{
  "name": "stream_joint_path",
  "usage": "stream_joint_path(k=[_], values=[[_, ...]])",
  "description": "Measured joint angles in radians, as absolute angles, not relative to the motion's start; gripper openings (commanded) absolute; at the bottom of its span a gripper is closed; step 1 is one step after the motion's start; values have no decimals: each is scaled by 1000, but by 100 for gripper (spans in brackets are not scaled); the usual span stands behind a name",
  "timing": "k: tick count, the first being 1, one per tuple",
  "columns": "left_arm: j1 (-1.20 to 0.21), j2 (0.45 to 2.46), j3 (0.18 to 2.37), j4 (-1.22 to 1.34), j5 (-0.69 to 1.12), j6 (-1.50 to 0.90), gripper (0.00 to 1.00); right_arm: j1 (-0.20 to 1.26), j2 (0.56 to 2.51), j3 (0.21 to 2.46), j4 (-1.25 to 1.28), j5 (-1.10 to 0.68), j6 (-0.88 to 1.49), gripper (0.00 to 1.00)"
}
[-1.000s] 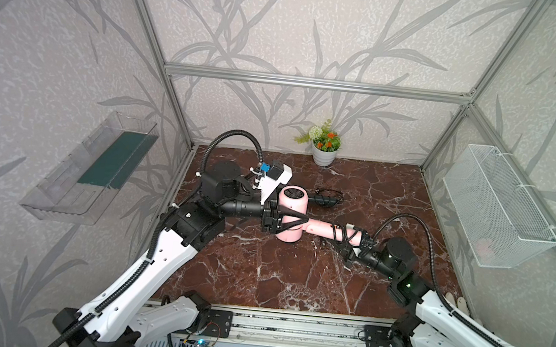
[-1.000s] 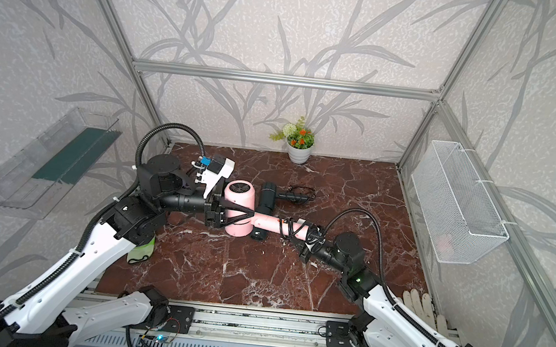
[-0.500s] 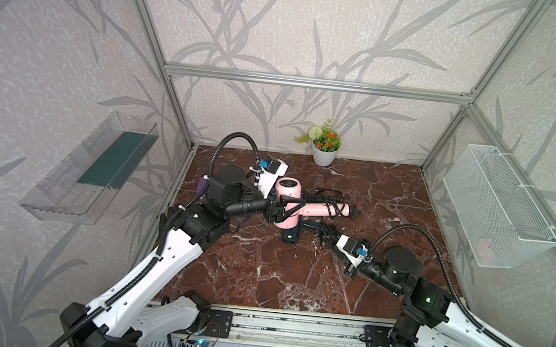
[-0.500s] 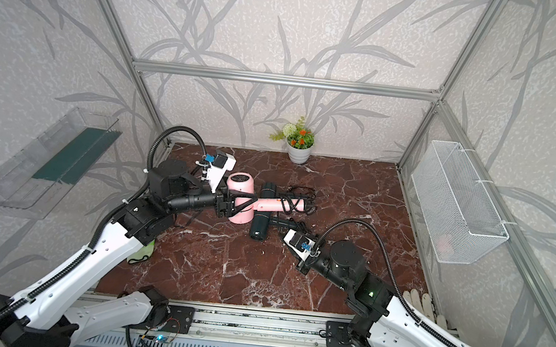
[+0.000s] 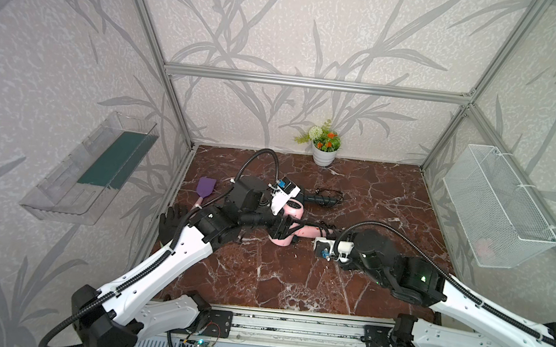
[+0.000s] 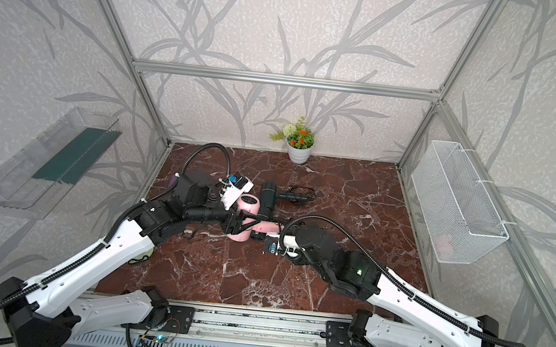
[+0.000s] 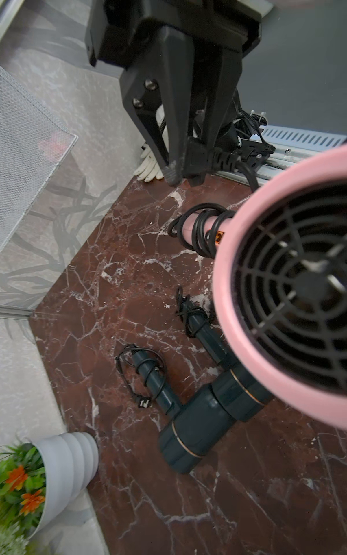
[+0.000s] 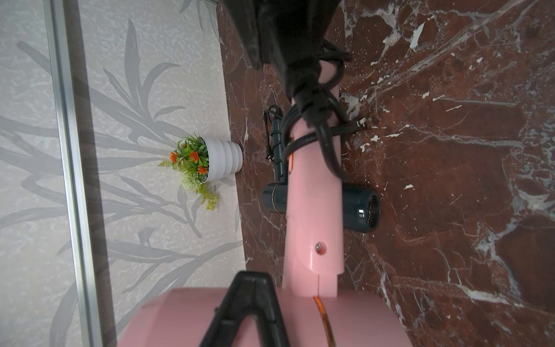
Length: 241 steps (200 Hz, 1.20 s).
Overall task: Wrap the cord around the hair dryer
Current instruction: Place the hair dryer at the center of the board.
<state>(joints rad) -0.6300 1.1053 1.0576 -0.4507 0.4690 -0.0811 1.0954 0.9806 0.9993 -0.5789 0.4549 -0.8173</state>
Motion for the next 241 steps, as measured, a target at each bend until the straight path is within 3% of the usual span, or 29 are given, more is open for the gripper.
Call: stream_joint_path(k=[45,127,241], values=[[-677,1087,883,-362,472,-201,0,1094,1013,957,-627,453,-938,0],[-714,1072,616,-199,452,-424,0,1043,1128,815,-534,334,-955,0],[-725,1213,533,-37,411,-494,0,982,1396,793,-349,234,-933,0]])
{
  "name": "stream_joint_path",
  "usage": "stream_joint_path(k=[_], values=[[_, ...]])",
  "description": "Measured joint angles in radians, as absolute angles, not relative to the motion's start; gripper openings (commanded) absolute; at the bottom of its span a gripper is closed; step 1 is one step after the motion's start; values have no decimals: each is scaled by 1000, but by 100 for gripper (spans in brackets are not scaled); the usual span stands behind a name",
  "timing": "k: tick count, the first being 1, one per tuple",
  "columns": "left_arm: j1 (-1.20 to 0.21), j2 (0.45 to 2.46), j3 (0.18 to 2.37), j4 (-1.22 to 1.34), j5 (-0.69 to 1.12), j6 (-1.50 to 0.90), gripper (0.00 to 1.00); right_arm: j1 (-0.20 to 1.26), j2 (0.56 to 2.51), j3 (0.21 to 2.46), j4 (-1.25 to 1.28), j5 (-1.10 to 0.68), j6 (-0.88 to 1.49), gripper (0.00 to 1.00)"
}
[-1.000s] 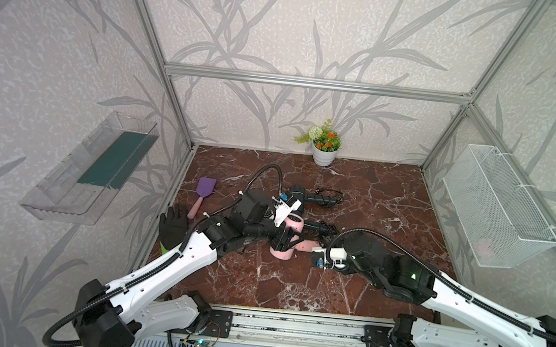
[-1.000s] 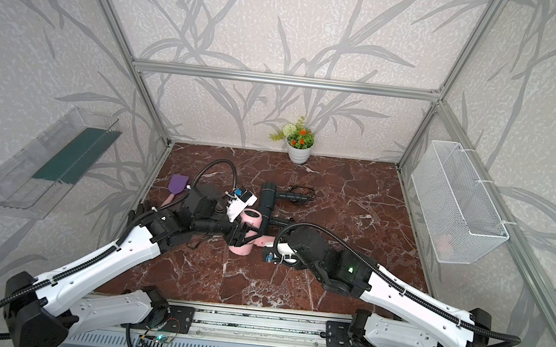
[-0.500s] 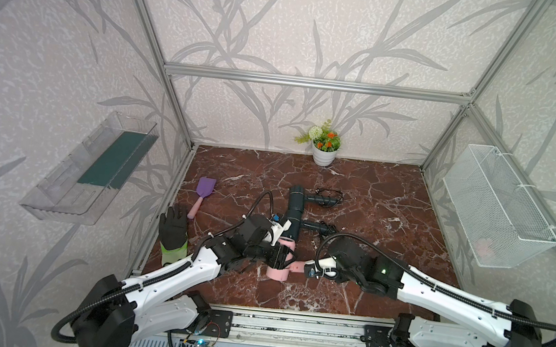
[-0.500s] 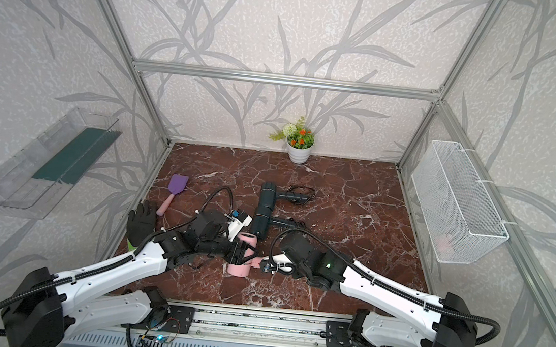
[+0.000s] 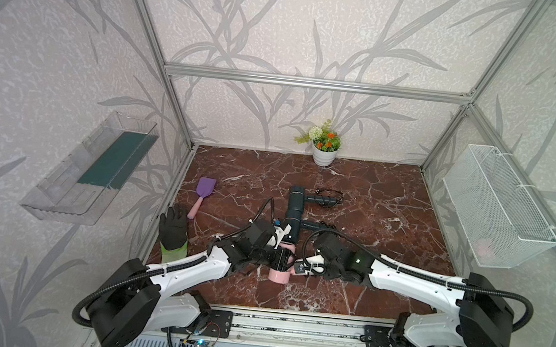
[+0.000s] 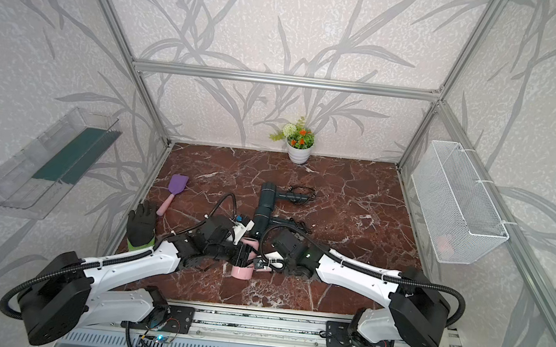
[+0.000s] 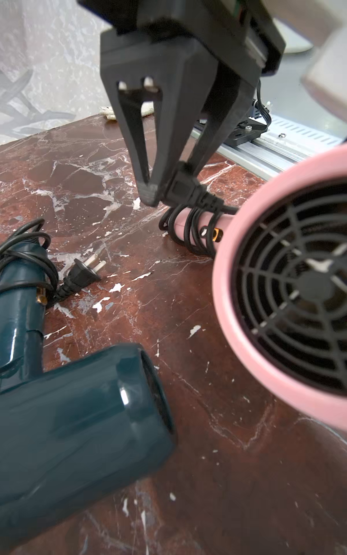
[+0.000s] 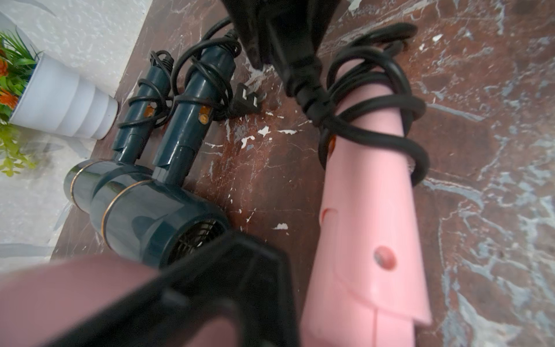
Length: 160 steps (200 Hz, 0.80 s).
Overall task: Wrap the cord around the hair dryer
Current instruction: Place the hair dryer at the center of the board.
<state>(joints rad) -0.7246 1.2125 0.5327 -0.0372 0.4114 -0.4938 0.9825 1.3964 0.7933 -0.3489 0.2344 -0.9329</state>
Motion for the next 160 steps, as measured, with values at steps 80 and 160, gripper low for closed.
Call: stream_joint_path(k=[80,160], values=[[-726,1258,532,-28,392,-453,0,913,1489,794,-284,153,-930,8],[-753,1251,507,0,314,-374,0,881,1545,805,-266,123,-910,28]])
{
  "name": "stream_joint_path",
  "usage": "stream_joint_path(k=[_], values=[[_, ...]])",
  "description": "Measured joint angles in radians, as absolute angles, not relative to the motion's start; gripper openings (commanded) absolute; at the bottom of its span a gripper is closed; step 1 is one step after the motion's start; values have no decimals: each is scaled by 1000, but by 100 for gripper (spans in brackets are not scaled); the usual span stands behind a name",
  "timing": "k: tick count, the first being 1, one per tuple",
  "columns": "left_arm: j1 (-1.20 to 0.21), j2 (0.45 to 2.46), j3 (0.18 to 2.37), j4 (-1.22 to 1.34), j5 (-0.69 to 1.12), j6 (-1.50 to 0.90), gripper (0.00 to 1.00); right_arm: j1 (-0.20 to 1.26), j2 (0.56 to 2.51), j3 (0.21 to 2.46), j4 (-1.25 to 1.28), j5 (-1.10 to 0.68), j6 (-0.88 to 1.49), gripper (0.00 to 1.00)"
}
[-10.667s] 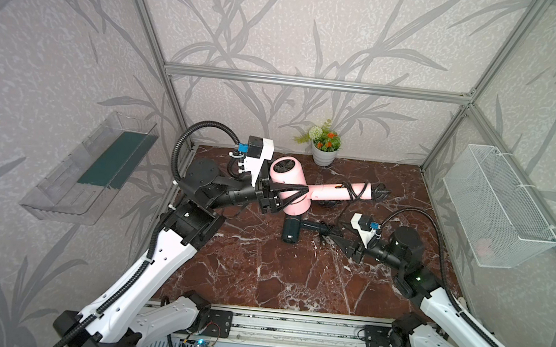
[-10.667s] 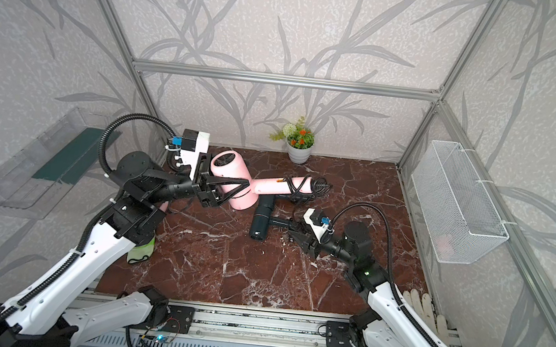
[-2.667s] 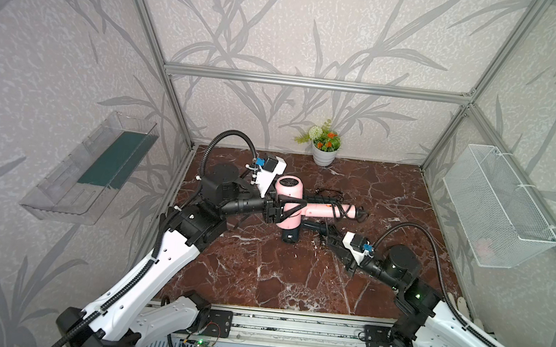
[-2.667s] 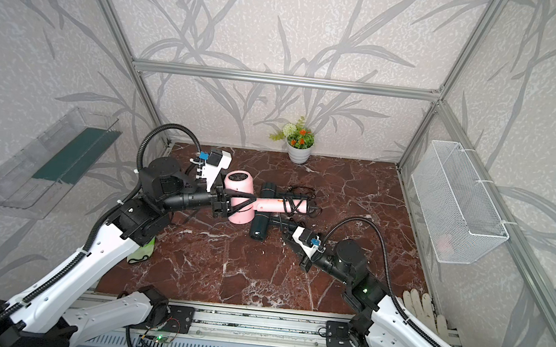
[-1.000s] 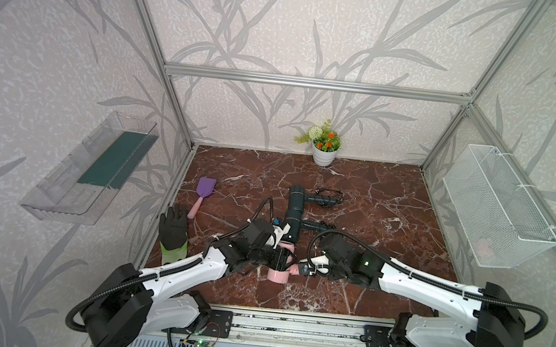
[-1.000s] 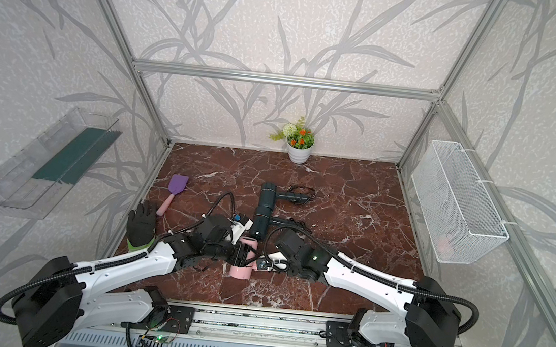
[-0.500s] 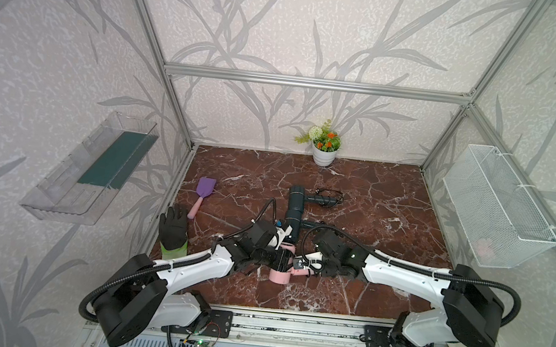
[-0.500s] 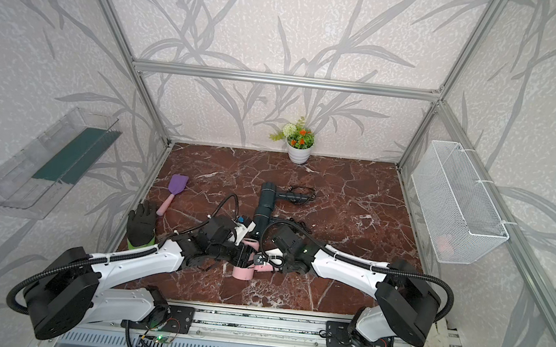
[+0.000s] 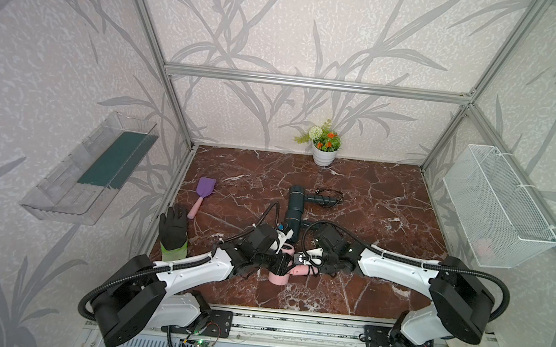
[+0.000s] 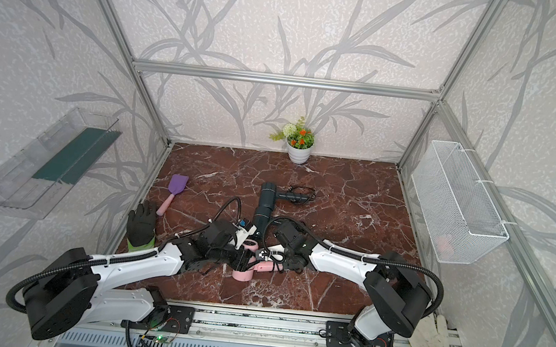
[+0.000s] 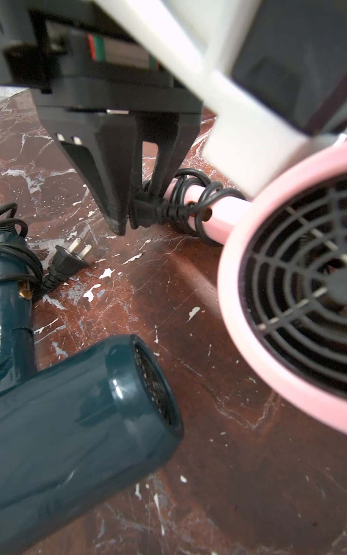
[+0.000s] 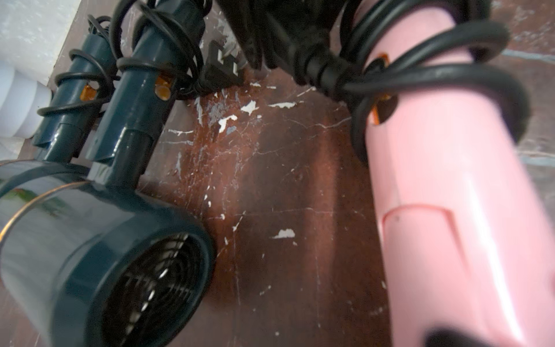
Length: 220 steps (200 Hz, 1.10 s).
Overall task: Wrap the cord around the hair dryer
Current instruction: Place the hair dryer at the center of the board.
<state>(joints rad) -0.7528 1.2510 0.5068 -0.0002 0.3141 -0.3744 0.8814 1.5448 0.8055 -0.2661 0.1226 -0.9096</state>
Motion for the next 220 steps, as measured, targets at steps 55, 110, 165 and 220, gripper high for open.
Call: stream_joint_path(k=[55,110,165,220], values=[[-752,1324,559,-5,308,-374,0,859,1556,805,-266,139,-910,43],[-749,1369,606,-43,303,-375,0,844,1556,813,-255,157,-915,61],[-738,1408,649,-79,303,-377,1,836,1549,817,-258,167,-921,65],[-725,1441,683,-101,294,-377,7,823,1522,825,-258,174,-946,80]])
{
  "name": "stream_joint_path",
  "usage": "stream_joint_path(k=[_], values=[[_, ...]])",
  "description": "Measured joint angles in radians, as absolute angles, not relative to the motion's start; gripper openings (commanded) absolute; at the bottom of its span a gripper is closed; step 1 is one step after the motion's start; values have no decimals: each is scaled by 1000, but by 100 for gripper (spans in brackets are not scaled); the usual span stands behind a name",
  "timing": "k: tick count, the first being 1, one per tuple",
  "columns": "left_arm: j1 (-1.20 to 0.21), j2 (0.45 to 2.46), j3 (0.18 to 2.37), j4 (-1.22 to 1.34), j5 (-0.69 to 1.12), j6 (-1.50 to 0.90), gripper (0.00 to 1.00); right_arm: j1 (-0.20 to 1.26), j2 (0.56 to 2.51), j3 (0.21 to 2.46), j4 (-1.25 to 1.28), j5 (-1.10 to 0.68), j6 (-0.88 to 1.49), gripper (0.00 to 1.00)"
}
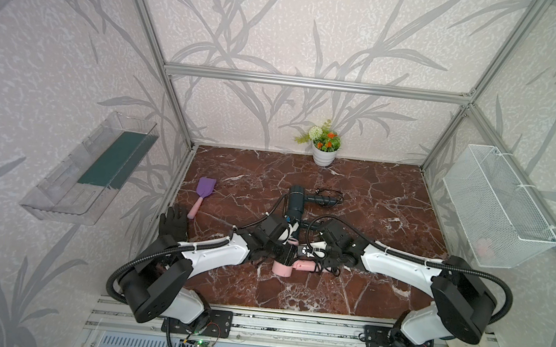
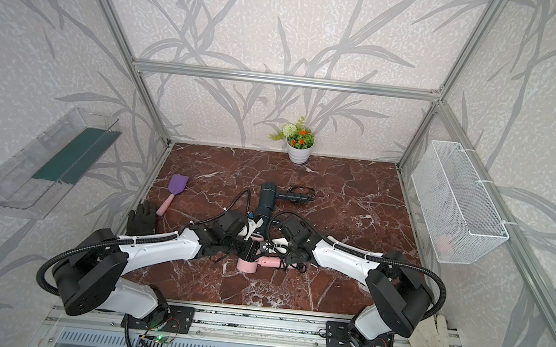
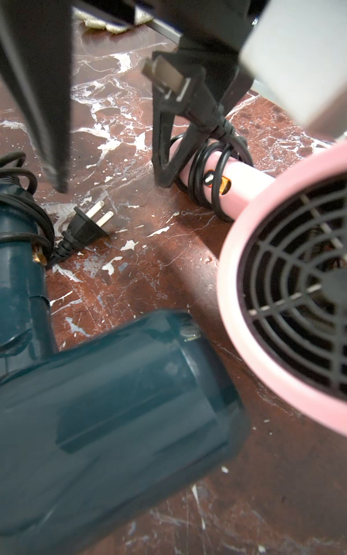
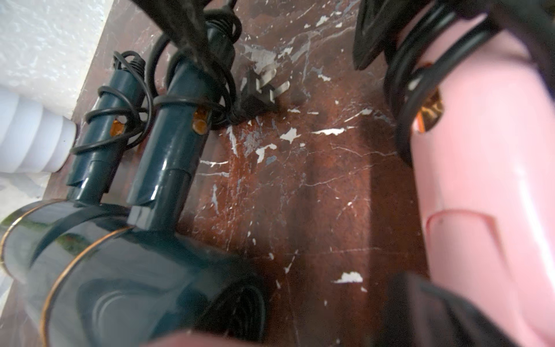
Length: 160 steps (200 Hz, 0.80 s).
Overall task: Wrap the cord around the hair dryer
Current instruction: Place the hair dryer at the center of the board.
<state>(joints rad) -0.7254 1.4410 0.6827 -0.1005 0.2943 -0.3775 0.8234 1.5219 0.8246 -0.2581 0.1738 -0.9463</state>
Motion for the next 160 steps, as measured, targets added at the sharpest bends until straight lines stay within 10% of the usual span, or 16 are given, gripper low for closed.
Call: stream_joint_path(k=[70,160], values=[[-718,1443,707,-147,284,-377,19,757,1401,852,-305,229,-989,86],[-697,1429,770,-263,215,-376,64,738,1301,889,-354,286,-997,87]])
